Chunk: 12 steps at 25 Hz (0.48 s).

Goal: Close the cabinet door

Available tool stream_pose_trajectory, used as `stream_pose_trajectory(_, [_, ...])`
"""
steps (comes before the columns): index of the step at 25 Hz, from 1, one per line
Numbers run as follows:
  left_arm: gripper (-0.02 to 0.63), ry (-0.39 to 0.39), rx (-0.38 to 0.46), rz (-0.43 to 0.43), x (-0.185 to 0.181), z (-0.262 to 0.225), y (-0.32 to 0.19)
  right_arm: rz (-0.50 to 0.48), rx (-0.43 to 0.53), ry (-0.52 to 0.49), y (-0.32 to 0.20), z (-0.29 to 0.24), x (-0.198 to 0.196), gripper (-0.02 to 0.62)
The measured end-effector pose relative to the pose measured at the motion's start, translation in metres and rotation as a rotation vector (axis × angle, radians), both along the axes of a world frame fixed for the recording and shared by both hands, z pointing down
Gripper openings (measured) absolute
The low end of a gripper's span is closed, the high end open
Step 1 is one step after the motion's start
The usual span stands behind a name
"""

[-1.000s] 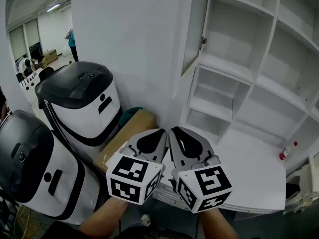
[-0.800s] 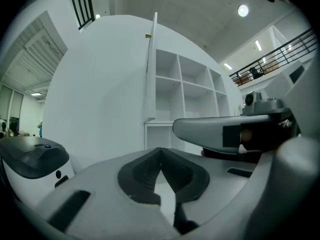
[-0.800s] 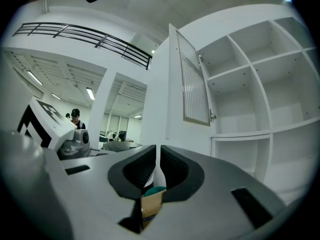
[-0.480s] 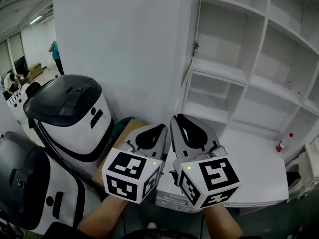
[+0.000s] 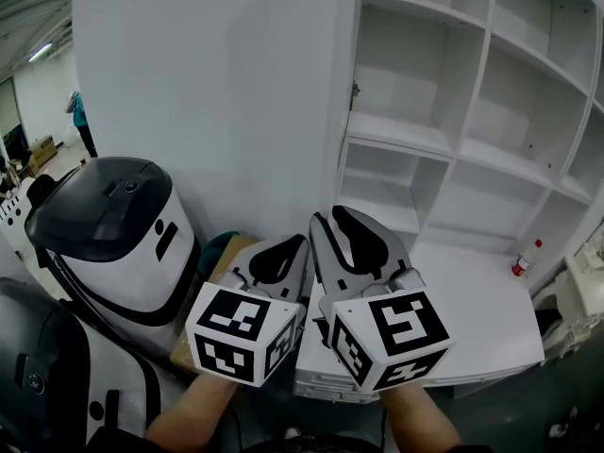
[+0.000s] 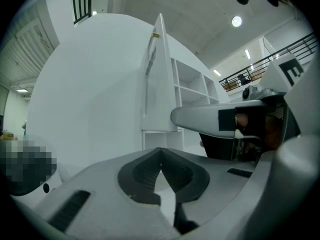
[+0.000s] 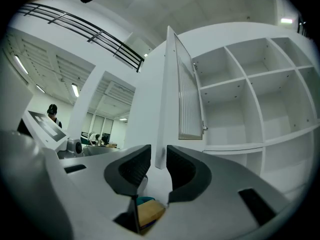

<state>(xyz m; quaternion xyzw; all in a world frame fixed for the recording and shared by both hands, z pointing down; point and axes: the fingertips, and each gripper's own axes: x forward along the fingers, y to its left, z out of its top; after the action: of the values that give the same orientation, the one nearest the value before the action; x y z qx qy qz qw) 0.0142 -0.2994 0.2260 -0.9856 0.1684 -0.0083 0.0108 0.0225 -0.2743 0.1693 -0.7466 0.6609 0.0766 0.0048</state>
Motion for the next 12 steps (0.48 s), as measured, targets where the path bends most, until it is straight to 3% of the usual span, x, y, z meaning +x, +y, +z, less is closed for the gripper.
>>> stream_pose_trajectory(5, [0.011, 0.021, -0.008, 0.016, 0.001, -0.003, -0.004, 0.058, -0.013, 0.002, -0.011, -0.003, 0.005, 0.139])
stream_pose_trajectory(12, [0.011, 0.041, -0.017, 0.018, -0.001, -0.004, -0.012, 0.133, -0.04, 0.024, -0.018, -0.001, 0.014, 0.136])
